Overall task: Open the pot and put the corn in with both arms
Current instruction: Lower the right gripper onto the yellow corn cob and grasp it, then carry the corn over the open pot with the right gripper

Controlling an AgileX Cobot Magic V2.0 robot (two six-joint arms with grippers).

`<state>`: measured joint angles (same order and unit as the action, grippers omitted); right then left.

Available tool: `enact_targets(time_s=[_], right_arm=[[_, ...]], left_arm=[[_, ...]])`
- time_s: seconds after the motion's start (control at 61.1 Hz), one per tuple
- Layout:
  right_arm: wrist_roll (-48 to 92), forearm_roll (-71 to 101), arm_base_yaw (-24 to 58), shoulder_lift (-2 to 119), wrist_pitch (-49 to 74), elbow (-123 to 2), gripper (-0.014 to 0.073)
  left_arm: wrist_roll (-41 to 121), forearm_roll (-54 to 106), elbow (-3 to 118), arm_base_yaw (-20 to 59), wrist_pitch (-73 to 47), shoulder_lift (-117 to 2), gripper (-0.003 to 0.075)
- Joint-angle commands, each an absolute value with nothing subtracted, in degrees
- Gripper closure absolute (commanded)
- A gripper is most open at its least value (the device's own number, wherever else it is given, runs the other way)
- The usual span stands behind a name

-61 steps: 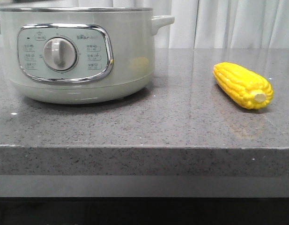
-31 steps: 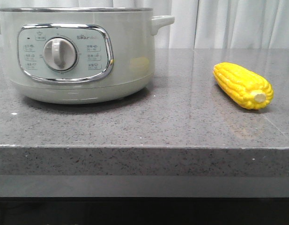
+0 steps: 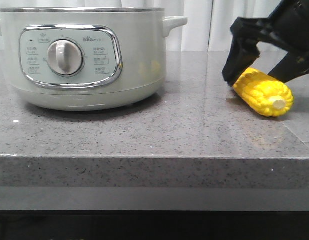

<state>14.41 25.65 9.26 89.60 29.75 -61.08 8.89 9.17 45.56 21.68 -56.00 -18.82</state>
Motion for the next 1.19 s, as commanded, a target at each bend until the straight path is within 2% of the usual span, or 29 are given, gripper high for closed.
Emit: enact_targets(time_s=[0.0, 0.18, 0.36, 0.507, 0.704, 0.998, 1.178], right_arm=[[14.86, 26.85, 9.28, 88.28, 28.21, -63.18, -0.001], [14.86, 26.85, 9.28, 88.34, 28.23, -63.18, 0.0186], [14.86, 26.85, 9.28, 87.36, 28.28, -64.04, 0.0274], [14.91, 26.8, 9.28, 85.06, 28.62, -68.82, 0.0278], [16.07, 26.8, 13.24, 85.59, 30.31, -82.09, 0.0278], [16.41, 26.8, 25.62, 96.02, 31.07, -100.47, 0.0278], [16.41, 26.8, 30.33, 103.36, 32.26, -105.57, 0.0265]], left_arm=[[8.41, 10.79, 47.5, 22.11, -48.5, -19.21, 0.0489], [8.41, 10.79, 47.5, 22.11, -48.5, -19.21, 0.0489], [8.41, 10.79, 47.5, 22.11, -48.5, -19.21, 0.0489], [8.41, 10.79, 47.5, 22.11, -48.5, -19.21, 0.0489], [8.41, 10.79, 47.5, 22.11, -48.5, -19.21, 0.0489], [8.41, 10.79, 47.5, 22.11, -48.5, -19.21, 0.0489], [8.41, 10.79, 47.5, 22.11, -48.5, -19.21, 0.0489]])
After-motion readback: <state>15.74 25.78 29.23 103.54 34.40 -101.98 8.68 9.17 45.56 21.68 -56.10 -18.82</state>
